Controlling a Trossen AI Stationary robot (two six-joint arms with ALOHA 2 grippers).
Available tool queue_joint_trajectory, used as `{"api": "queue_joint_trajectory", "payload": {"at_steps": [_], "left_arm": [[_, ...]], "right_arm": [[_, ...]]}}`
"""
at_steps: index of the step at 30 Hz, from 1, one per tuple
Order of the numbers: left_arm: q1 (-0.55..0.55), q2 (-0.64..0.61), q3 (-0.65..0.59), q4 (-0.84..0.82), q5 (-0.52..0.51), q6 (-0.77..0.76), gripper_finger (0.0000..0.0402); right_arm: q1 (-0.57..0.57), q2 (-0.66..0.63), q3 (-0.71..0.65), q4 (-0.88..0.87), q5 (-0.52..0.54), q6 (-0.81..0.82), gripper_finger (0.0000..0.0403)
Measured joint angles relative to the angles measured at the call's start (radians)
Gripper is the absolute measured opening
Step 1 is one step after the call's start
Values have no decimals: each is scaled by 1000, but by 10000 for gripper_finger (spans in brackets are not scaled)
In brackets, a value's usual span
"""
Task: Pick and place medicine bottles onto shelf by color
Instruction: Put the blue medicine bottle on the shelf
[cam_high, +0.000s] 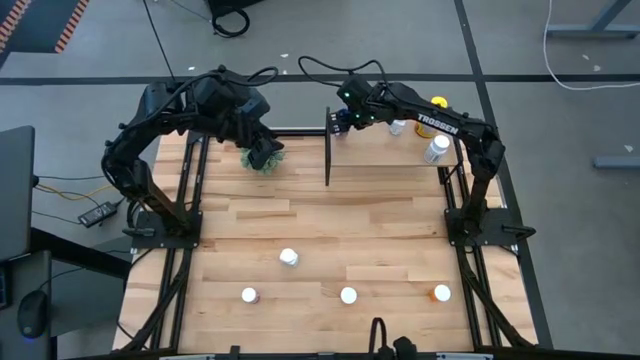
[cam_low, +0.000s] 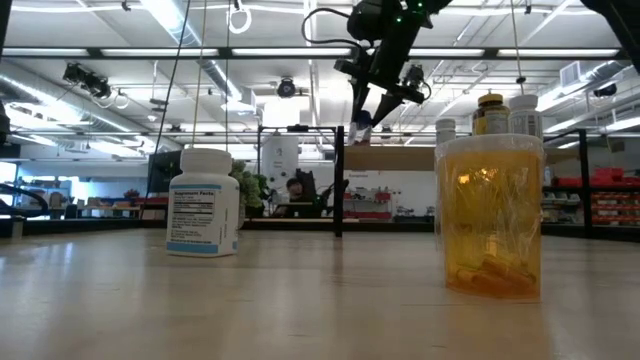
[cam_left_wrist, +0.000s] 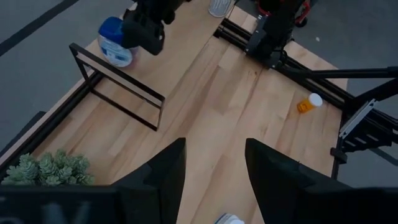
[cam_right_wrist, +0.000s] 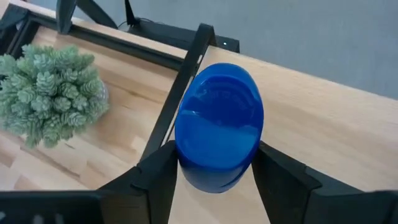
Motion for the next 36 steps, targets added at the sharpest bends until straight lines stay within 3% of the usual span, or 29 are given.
{"api": "queue_joint_trajectory", "payload": {"at_steps": [19,36], "left_arm": [[0,0,0,-6,-2,-9,172],[0,0,0,-20,-2,-18,172]], "right_arm": [[-22,1,0,-7,7,-7,204],[-37,3,31,-26,-14,-24,255]]}}
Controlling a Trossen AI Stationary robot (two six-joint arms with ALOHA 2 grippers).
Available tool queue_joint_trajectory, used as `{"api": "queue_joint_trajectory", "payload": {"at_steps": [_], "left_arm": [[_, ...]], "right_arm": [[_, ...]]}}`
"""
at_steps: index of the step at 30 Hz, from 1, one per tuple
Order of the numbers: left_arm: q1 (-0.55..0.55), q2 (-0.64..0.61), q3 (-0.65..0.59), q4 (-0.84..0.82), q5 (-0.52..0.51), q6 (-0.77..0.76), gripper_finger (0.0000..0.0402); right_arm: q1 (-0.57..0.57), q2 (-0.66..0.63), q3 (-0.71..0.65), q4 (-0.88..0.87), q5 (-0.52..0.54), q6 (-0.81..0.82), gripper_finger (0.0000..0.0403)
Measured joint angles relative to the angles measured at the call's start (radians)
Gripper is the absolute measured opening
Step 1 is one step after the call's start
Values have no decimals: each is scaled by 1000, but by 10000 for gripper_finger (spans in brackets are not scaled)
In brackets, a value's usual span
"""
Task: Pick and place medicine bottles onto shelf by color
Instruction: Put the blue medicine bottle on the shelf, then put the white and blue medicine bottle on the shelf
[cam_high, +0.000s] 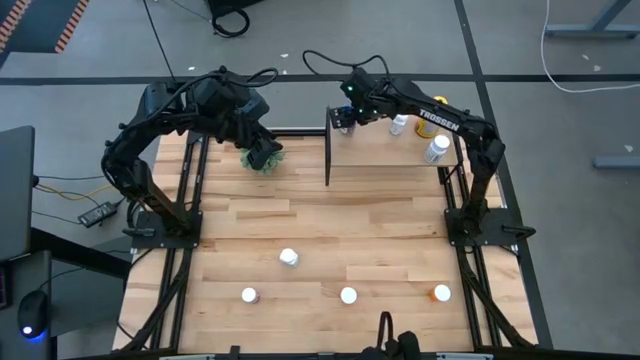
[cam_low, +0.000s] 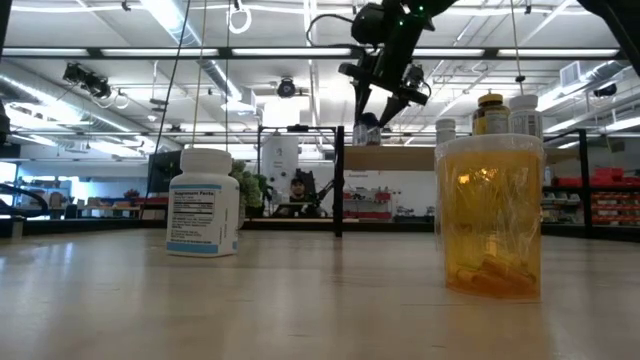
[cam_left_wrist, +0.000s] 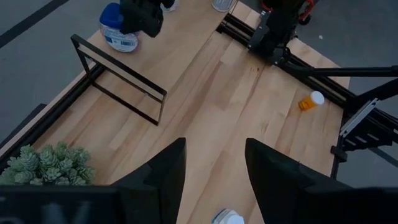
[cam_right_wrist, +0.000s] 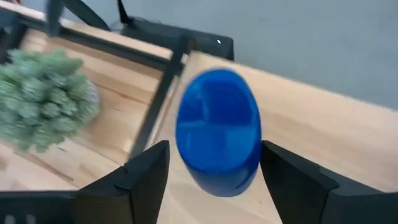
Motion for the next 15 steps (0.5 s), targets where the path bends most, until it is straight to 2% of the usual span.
{"api": "queue_joint_trajectory", "payload": {"at_steps": [4,8,15], "left_arm": [[-10,0,0,-5,0,8,172],[-54,0,-2,-79,0,104,172],[-163,0,-115,-97,-1,184,172]], "right_arm": [[0,-1,80,-27,0,-15,255],[12,-3,175,-94,0,-22,255],[125,-4,288,-236,-11,-47,255]]}}
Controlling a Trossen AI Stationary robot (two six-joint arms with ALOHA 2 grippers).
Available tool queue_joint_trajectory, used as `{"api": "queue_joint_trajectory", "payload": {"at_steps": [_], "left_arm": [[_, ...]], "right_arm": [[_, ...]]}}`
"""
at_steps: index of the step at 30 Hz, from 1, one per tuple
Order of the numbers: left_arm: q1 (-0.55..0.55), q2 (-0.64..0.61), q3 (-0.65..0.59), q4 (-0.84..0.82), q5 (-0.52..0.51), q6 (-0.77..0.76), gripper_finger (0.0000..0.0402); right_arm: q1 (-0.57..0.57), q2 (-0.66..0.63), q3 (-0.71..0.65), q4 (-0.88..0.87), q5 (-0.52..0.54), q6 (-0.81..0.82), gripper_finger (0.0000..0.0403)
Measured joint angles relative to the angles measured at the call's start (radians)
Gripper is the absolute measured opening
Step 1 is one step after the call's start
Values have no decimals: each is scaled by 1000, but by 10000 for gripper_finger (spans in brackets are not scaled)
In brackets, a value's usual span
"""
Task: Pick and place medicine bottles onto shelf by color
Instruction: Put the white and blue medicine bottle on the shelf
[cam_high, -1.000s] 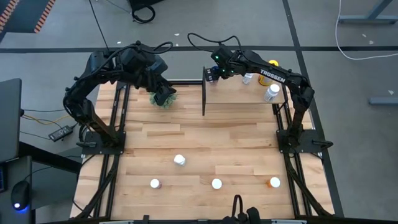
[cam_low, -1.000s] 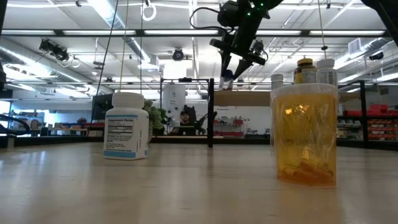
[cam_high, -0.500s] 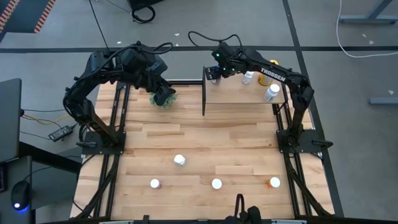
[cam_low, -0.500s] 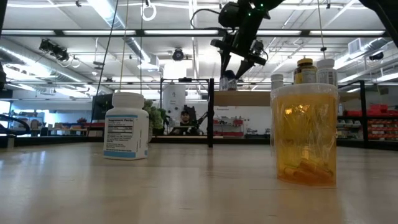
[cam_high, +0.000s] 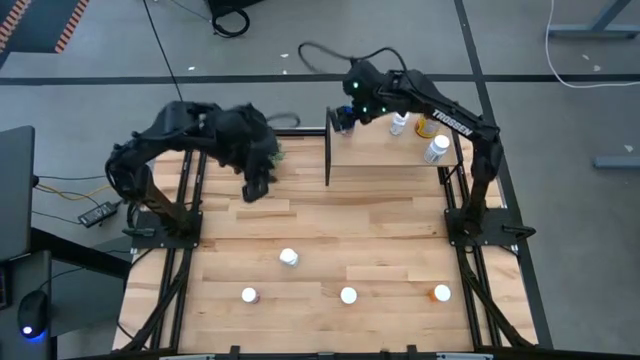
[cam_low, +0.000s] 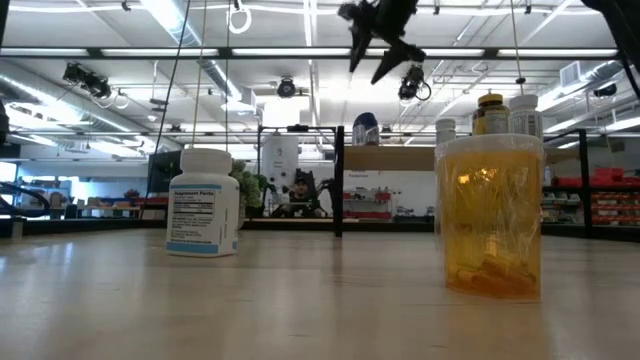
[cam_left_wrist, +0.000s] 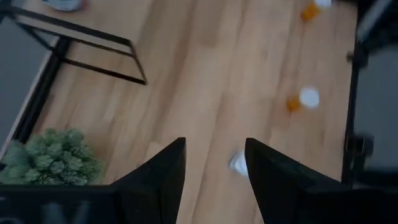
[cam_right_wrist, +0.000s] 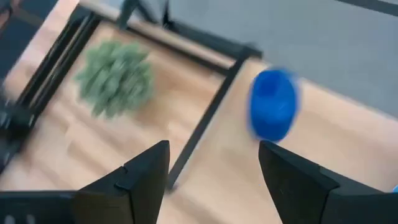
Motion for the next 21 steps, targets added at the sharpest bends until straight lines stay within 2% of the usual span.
{"api": "queue_joint_trajectory", "payload": {"at_steps": [4,9,13,16,21], "left_arm": [[-80,0,-109,0,4,53,177],[-159,-7,-299,14,2,74,201],[-204,-48,-484,211,12,44,222],[-225,-77,-625,387,63,-12,235],[-285,-88,-798,587,77,-57,250]], "right_arm": [[110,0,50,-103,-2,-26,255],[286,-2,124,-327,0,-38,255],[457,-37,123,-310,9,-31,255],[571,-57,124,-321,29,27,255],[741,-68,122,-320,76,134,255]]}}
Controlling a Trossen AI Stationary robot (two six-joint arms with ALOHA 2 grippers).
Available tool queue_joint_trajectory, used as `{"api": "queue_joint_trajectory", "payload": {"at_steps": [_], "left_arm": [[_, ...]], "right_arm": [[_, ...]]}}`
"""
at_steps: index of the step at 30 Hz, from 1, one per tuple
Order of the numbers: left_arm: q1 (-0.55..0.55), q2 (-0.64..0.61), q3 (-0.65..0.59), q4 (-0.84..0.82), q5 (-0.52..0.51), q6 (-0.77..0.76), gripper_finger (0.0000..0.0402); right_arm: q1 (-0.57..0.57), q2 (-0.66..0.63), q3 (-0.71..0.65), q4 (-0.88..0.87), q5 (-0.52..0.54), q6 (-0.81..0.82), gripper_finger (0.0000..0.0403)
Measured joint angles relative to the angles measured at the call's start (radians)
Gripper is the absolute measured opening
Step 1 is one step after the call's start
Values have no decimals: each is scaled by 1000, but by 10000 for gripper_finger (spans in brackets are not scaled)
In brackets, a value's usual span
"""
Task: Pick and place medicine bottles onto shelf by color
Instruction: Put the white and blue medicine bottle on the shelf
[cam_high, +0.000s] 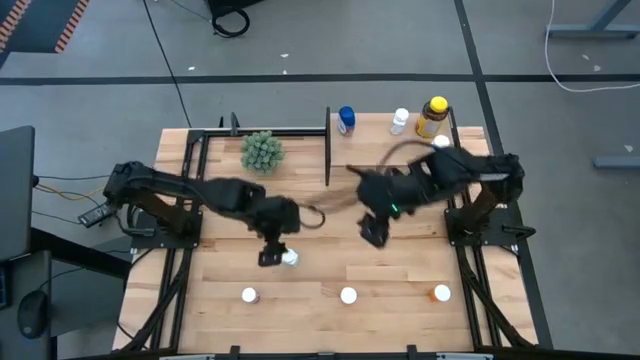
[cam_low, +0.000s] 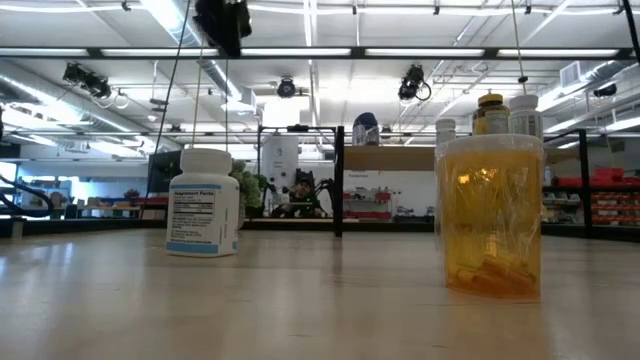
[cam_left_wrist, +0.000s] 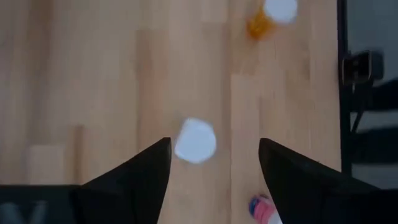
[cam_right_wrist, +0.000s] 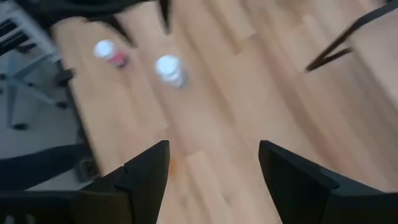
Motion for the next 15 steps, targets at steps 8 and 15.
{"api": "queue_joint_trajectory", "payload": {"at_steps": [8,15], "left_arm": [[-76,8,-236,212,-32,44,265],[-65,8,-343,245,-159,133,274]], "right_arm": [[209,1,0,0,136,247,255],[328,2,0,0,298,575,255]]}}
